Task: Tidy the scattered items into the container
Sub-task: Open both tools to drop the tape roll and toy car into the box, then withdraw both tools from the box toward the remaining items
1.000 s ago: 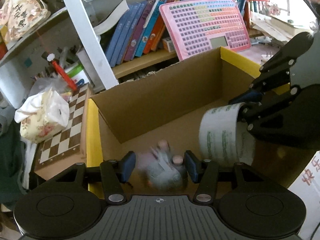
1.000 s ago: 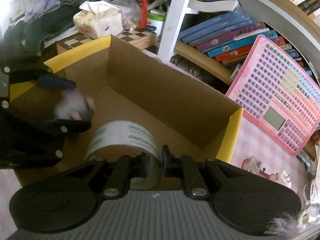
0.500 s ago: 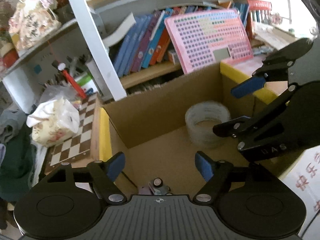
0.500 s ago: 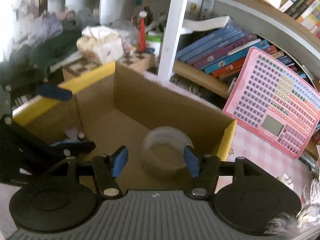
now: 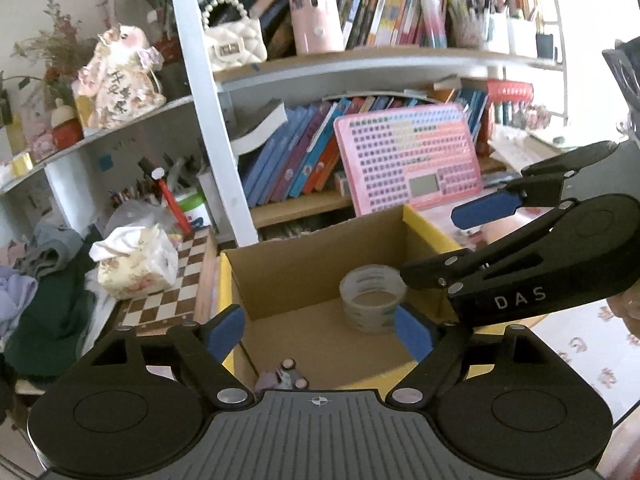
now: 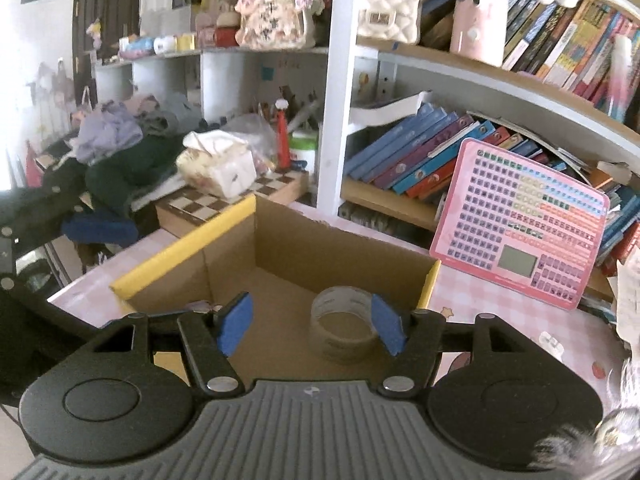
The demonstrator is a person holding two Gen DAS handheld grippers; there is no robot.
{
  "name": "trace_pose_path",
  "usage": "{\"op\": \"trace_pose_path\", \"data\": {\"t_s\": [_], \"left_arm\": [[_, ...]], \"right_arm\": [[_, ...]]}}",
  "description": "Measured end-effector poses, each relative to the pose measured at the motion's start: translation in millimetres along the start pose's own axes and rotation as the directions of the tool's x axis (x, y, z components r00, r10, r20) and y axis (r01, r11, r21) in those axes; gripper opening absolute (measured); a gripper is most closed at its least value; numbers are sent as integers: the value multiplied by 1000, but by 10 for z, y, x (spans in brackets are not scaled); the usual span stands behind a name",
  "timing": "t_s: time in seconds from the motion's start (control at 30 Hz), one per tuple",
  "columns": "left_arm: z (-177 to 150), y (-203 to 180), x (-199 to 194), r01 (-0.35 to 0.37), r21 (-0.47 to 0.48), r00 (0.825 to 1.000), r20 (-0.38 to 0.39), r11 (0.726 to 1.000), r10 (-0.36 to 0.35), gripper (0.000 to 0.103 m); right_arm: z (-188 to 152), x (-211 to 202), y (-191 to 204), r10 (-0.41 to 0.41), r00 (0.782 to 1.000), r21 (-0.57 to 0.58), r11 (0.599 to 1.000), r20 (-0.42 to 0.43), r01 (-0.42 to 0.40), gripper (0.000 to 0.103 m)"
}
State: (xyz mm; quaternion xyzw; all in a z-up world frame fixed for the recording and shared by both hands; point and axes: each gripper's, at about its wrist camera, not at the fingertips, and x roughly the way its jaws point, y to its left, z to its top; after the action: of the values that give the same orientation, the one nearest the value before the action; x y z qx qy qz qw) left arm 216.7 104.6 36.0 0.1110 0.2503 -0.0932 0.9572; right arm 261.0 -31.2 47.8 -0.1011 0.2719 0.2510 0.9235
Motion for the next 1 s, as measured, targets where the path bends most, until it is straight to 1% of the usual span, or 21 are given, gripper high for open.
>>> {"op": "trace_pose_path", "data": {"t_s": [0.17, 0.33, 0.43, 0.57, 0.67, 0.77, 0.83, 0.9, 0.97, 1.0], "left_arm": [[-100, -49, -263, -8, -17, 1000, 3, 1000, 8, 86], [-236, -58, -462, -7, -75, 999, -34, 997, 4, 86], [-333, -67, -577, -8, -104, 999, -44, 995, 4, 86], [-487, -113, -726, -17, -131, 998, -57, 991, 10, 86], [-602, -172, -832, -24, -130, 998, -68, 991, 15, 86], [-709, -230, -916, -19, -130, 997, -78, 991, 9, 86], [-778, -281, -949, -24, -117, 996, -86, 993, 14, 87], [-847, -331, -953, -22, -114, 994, -109, 993, 9, 87], [-901, -367, -938, -6, -123, 990, -141, 992, -11, 87], [-921, -381, -924, 6, -132, 987, -156, 991, -26, 87]], "right_arm": [[-81, -320, 77, -8, 999, 39, 999, 33, 6, 66], [-218, -600, 140, -43, 997, 79, 996, 58, 39, 67], [-336, -730, 185, -70, 996, 100, 993, 54, 65, 68], [-541, -873, 269, -110, 993, 114, 988, 35, 105, 68], [-716, -972, 343, -151, 988, 99, 984, 25, 148, 69], [-908, -1039, 402, -183, 983, 97, 978, -4, 182, 70], [-1041, -1082, 432, -196, 980, 116, 973, -24, 197, 72], [-1165, -1104, 460, -206, 977, 151, 966, -55, 212, 75], [-1245, -1108, 495, -198, 976, 170, 963, -91, 211, 75], [-1272, -1110, 516, -192, 976, 168, 964, -104, 207, 77]]}}
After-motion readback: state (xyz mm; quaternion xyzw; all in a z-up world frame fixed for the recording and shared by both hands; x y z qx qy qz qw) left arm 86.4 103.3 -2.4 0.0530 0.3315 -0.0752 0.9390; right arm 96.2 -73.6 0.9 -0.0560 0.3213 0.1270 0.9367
